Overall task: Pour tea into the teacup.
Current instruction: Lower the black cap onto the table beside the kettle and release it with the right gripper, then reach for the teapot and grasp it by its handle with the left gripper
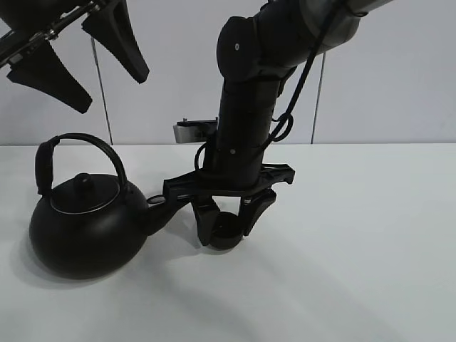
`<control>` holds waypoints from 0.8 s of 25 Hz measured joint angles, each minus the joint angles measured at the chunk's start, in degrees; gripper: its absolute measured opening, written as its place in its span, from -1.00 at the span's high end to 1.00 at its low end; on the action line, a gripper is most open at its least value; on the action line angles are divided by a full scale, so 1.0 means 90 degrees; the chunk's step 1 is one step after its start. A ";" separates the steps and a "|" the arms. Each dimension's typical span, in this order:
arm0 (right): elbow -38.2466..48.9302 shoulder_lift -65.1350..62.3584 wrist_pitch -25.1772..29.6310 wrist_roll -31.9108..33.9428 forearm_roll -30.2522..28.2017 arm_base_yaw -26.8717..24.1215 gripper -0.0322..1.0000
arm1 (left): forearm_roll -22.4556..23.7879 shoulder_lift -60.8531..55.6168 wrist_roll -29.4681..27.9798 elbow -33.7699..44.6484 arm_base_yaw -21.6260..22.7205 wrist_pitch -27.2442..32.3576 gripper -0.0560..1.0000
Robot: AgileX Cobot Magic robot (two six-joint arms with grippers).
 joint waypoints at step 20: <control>0.0000 -0.0320 0.0341 0.0000 -0.0027 0.0003 -0.12 | 0.0000 0.0000 0.0000 0.0000 0.0000 -0.0002 -0.12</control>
